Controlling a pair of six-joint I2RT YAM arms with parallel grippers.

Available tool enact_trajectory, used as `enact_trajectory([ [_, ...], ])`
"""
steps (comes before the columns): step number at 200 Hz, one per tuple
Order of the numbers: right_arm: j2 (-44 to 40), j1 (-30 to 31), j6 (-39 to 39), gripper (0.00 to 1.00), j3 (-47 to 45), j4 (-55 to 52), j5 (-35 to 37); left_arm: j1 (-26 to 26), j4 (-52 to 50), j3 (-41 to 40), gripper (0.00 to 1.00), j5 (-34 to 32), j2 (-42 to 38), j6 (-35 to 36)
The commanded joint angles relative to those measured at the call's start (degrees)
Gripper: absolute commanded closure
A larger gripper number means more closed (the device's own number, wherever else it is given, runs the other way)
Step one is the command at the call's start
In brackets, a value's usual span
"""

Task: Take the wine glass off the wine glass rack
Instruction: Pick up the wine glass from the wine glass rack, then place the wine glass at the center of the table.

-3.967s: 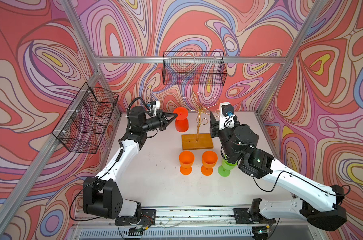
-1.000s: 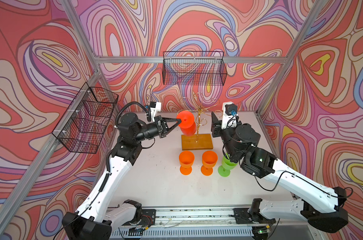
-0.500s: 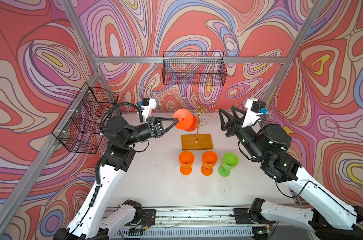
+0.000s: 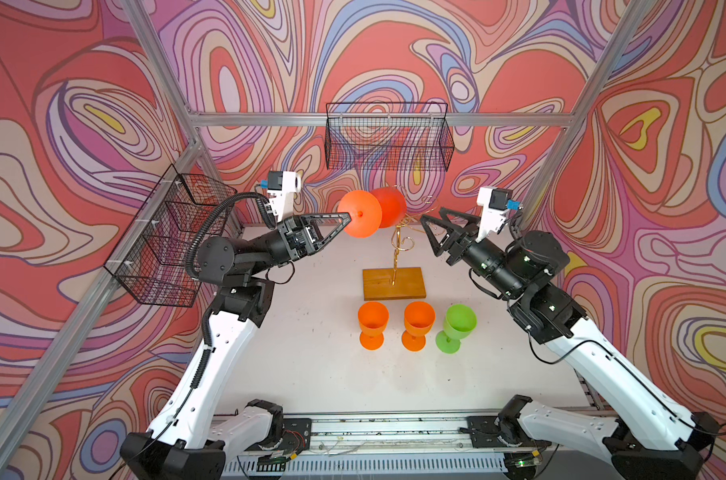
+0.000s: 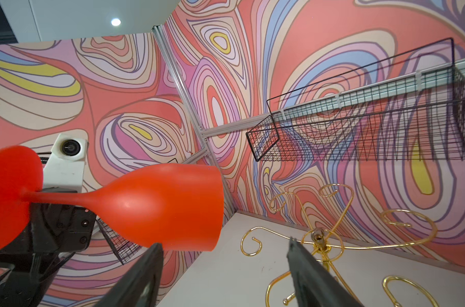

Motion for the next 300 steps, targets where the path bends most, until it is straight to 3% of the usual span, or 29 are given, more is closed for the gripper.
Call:
enact_trajectory([
  [1, 1.03, -6.26, 9.56, 0.22, -3.18, 10.99, -14.17, 1.62, 15.99, 0.52, 1.00, 0.66, 1.26, -9.20],
  [40, 7.13, -14.25, 25.43, 0.22, -6.03, 30.74, -29.67, 2.45, 23.96, 1.77, 1.00, -0.04, 4.38, -14.26],
  [88, 17.83, -15.49, 42.16, 0.22, -2.64, 52.26, -40.60, 2.44, 33.73, 2.08, 1.00, -1.30, 8.66, -19.57],
  [222, 23.10, -14.92, 41.36, 0.23, 3.25, 51.21, -42.70, 2.02, 35.41, 1.97, 1.00, -2.55, 12.11, -19.66],
  [269, 25.35, -12.09, 34.61, 0.23, 7.83, 42.69, -42.72, 1.79, 35.50, 1.89, 1.00, -2.59, 12.27, -19.49],
  [300, 26.85, -11.45, 35.40, 0.23, 9.27, 43.80, -43.04, 1.74, 35.50, 1.64, 1.00, -2.59, 12.37, -19.40],
])
